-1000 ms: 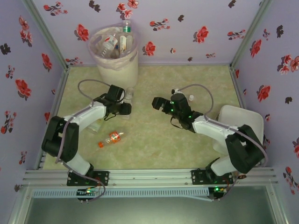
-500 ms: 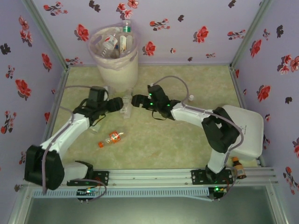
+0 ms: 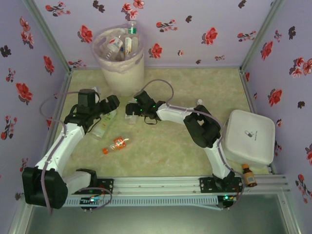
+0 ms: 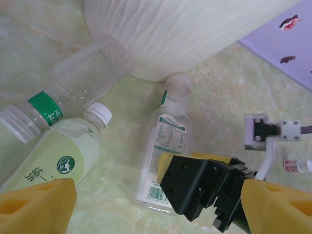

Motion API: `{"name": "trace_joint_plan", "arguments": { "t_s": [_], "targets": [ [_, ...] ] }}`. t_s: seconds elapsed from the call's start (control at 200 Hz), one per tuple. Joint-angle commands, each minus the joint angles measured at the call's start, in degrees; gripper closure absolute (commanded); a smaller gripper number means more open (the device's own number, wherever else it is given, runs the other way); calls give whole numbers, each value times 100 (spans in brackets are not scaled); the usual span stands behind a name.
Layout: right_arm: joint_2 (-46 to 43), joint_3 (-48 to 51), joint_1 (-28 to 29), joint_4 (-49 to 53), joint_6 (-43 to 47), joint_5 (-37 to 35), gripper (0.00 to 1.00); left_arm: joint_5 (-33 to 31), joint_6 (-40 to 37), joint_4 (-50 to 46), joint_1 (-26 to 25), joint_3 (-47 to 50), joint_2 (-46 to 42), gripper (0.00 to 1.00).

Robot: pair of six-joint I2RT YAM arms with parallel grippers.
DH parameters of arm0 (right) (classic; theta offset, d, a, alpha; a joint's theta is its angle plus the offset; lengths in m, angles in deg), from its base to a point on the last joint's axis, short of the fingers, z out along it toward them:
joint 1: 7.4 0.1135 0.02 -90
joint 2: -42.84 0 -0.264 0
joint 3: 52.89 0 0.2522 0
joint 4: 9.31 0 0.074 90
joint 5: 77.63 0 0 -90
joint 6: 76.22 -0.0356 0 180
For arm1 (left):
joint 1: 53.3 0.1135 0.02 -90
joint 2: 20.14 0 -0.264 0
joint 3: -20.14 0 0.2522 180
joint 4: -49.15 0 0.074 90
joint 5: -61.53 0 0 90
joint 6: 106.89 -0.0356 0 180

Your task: Put the plastic bottles in the bin

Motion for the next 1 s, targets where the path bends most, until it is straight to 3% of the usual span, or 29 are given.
{"name": "trace_joint_plan", "arguments": {
  "t_s": [0.0,0.18,0.36,0.47,0.665,0.995],
  "targets": [
    [-92,266,16,447,114,-421,19,226,166,233,30,60,40,11],
    [-832,1217,-28,91,46,-383,41,526,478,625,25,200,180,11],
    [-1530,2044,-121,75,-4,-320,41,720,716,963,0,299,312,10],
    [-1953,2355,-217,296,62,-309,35,752,706,940,-3,301,293,9],
    [-2394,2156,-237,841,765,-262,1,769,642,884,-5,256,287,9],
    [-1606,1119,-25,1319,1780,52,1,742,506,768,8,203,338,8]
  ]
}}
